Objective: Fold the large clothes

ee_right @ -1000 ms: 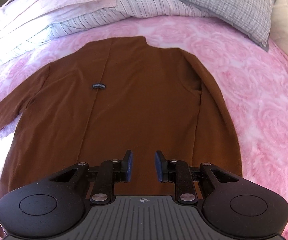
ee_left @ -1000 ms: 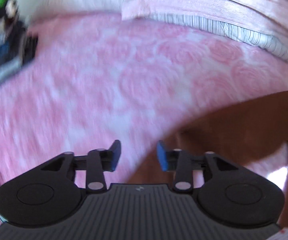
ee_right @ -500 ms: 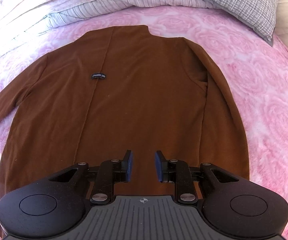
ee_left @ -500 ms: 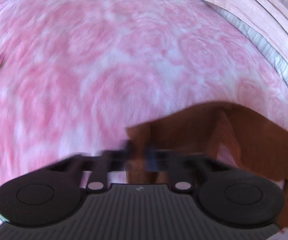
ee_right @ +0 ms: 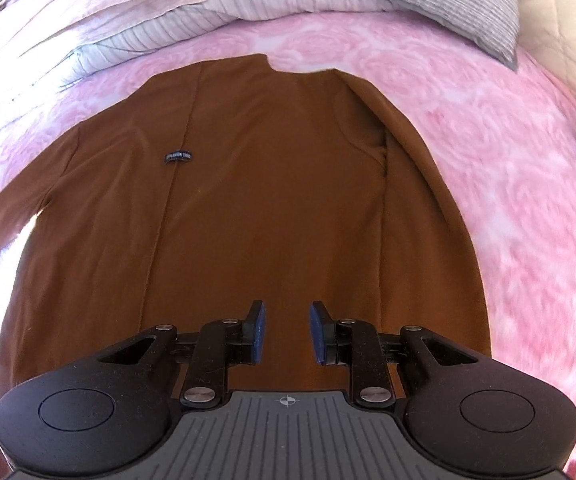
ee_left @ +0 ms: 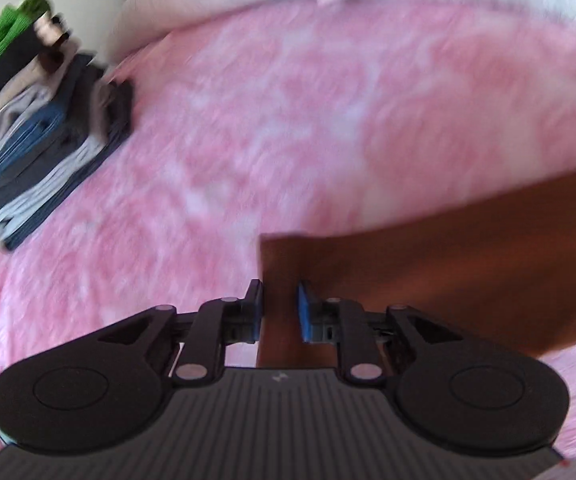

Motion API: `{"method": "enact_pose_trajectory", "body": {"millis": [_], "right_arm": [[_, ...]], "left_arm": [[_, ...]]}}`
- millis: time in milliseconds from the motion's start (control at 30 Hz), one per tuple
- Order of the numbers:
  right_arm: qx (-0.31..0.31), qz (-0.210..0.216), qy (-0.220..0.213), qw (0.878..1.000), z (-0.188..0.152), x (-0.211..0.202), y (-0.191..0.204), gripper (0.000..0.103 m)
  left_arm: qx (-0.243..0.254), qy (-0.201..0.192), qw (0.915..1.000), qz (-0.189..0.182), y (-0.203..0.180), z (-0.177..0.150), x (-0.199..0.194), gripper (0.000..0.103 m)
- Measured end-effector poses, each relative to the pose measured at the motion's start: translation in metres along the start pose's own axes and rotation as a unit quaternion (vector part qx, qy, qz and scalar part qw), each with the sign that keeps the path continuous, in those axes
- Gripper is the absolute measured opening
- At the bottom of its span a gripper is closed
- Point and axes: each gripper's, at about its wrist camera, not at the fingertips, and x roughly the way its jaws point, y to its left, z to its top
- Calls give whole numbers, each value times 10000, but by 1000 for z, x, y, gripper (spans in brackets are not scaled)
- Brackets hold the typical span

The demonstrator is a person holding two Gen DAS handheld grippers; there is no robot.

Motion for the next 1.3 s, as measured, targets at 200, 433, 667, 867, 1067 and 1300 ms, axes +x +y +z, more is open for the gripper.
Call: {"method": "enact_pose_trajectory", "body": {"millis": [200,433,667,867,1067,1300], "right_arm": [[730,-349,-131,9966,-43,-46,-57,35],[1646,-605,262,9842,-130,-88,-131,40],[2591,112,474,9646,-189,-85,-172,40],[2498,597,482,9652,-175,-71,-183,0],[1372,-16,-348,9899,-98,-135,-273,0],[298,-1185,-387,9918,-9,-157,-373,0]], "left_arm": [[-1147,281,9915,-542,-8,-55,-62,29],[-559,255,9722,-2261,-112,-107,-186,33],[-85,289,9436,-3298,-220,-133,-259,35],[240,246,9444,-3271,-257,-146,-287,35],[619,-65,9477,-3132,-263,-146,-304,35],[792,-256,9476,-3083,-268,-151,-320,35]]}}
